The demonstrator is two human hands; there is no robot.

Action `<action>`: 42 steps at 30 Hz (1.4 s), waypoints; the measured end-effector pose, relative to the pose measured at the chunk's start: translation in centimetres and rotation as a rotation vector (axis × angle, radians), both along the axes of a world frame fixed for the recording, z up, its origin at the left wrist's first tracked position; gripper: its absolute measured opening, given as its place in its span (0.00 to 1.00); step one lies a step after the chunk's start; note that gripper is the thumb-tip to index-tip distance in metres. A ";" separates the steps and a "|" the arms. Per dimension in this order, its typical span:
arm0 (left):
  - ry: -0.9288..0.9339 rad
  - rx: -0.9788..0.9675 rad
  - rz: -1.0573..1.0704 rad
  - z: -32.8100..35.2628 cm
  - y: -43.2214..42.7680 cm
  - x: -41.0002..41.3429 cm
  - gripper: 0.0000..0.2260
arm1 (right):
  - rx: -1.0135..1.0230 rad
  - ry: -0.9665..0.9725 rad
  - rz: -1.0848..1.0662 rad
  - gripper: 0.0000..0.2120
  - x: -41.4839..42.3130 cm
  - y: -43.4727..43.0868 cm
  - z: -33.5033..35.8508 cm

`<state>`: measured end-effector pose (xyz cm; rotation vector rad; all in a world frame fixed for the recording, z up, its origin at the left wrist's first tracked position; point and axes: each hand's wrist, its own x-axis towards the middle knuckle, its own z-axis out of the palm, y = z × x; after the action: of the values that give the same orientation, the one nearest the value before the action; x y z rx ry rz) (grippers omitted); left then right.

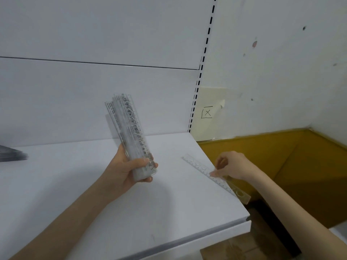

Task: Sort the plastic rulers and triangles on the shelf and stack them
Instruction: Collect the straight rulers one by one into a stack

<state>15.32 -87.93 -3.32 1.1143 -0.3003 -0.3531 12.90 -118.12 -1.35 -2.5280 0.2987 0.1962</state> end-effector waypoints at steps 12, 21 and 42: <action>0.001 0.015 -0.041 0.1 -0.2 -0.4 0.44 | 0.651 -0.213 0.051 0.04 -2.0 2.0 3.3; -0.019 -0.025 -0.129 0.3 -0.1 -0.5 0.39 | 0.817 -0.367 0.203 0.08 -2.1 8.2 6.0; -0.059 -0.079 -0.195 0.6 0.2 -1.0 0.32 | 1.162 -0.403 0.196 0.06 -0.1 12.3 4.1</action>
<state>14.28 -87.76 -2.73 1.0216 -0.4731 -0.4776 12.80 -105.80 2.75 -1.3822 -0.1970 -0.0686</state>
